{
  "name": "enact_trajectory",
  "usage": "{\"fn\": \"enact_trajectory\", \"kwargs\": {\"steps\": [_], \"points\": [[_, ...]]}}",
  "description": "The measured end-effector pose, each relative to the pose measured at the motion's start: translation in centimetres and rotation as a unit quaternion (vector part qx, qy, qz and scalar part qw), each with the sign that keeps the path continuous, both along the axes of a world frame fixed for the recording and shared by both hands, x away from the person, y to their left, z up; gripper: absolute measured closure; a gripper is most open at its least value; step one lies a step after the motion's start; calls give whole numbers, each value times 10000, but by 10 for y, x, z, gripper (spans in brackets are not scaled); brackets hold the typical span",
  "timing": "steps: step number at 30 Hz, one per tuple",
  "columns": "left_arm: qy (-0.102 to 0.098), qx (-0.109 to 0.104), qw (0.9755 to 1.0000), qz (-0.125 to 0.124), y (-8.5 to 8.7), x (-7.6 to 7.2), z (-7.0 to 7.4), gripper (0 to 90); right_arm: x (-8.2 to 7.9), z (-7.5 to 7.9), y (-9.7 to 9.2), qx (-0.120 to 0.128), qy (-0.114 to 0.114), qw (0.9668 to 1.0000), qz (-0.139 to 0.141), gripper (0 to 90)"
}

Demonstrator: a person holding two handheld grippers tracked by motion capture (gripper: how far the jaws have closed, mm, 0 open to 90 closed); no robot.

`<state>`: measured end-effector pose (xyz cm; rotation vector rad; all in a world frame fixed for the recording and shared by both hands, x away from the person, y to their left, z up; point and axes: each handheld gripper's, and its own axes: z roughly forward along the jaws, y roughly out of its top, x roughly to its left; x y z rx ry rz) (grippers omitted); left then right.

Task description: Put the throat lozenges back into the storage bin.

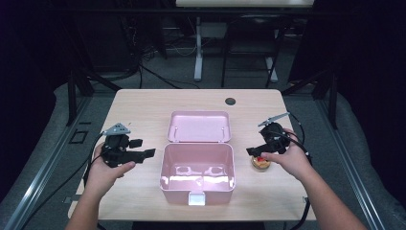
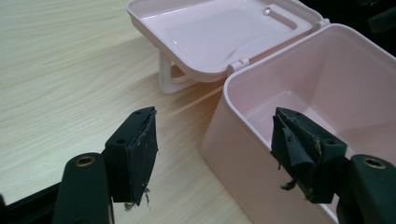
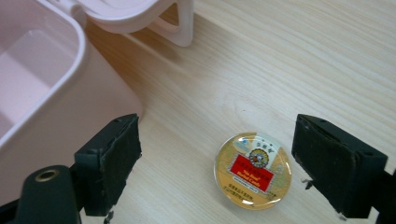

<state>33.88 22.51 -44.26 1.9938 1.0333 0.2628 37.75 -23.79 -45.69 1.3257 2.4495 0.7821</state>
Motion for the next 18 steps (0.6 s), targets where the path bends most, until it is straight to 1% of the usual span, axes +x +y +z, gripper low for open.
{"fn": "enact_trajectory", "kwargs": {"steps": [4, 5, 6, 7, 9, 10, 11, 12, 15, 18], "points": [[16, -23, 10000, -45, 1, 0, 0, 291, 2, 1, 0, -98, 19, 9999, -28, 153], [20, -7, 10000, -77, 1, 0, 0, 291, 3, 0, -1, -90, 13, 9999, -47, 153], [0, 44, 9999, -126, 1, 0, 0, 291, 3, 0, -1, -104, 3, 9999, -30, 153], [1, 107, 9998, -169, 0, 0, 0, 291, 4, 0, -1, -103, 59, 9999, -57, 153], [-19, 191, 9996, -196, -1, -1, -1, 295, 5, -2, -1, -128, 86, 9999, -79, 153], [-74, 211, 9997, -136, -2, -2, -2, 306, 6, -3, -2, -192, 98, 9998, -43, 153], [-37, 239, 9995, -220, -2, -1, -1, 320, 6, -4, -1, -195, 110, 9997, -46, 152], [-28, 268, 9993, -243, -2, -1, -1, 328, 7, -5, -1, -222, 153, 9996, -58, 150], [-18, 279, 9994, -204, -1, -1, -2, 338, 8, -8, -2, -341, 206, 9992, 58, 143], [-12, 304, 9994, -167, 0, -1, -2, 368, 10, -10, -2, -462, 272, 9985, 56, 144]]}}
